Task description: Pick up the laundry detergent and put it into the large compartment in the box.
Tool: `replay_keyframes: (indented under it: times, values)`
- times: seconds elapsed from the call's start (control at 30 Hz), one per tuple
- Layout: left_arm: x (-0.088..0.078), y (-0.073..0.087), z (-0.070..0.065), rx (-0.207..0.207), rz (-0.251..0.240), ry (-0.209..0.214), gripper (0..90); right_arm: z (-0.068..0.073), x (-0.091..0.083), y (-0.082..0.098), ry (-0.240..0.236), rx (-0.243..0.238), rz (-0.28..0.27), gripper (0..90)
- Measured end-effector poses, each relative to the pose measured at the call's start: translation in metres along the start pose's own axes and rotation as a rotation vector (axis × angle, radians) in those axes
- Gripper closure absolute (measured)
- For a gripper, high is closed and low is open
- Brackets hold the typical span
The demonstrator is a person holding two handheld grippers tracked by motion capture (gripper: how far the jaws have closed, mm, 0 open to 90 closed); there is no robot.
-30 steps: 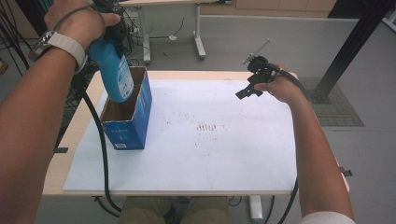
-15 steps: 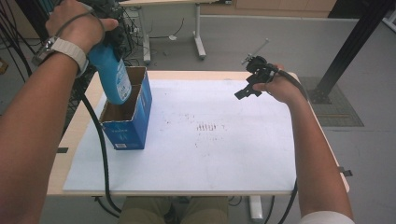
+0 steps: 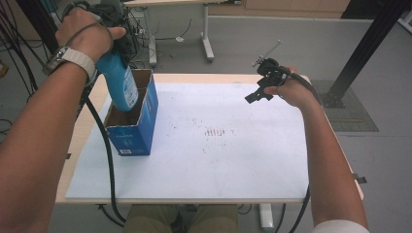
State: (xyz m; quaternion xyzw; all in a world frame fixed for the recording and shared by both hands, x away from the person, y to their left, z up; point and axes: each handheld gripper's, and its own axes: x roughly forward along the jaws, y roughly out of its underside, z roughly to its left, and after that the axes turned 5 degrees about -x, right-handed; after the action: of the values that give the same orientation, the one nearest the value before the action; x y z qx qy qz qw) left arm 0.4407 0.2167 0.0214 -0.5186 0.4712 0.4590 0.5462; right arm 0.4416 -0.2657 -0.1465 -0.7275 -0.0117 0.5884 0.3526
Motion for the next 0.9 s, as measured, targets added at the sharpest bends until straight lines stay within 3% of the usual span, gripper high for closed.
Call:
replay_keyframes:
  times: [0.9]
  values:
    - [0.043, 0.000, -0.005, 0.020, 0.003, -0.044, 37.3, 0.002, 0.002, 0.003, -0.001, 0.005, -0.001, 10.5]
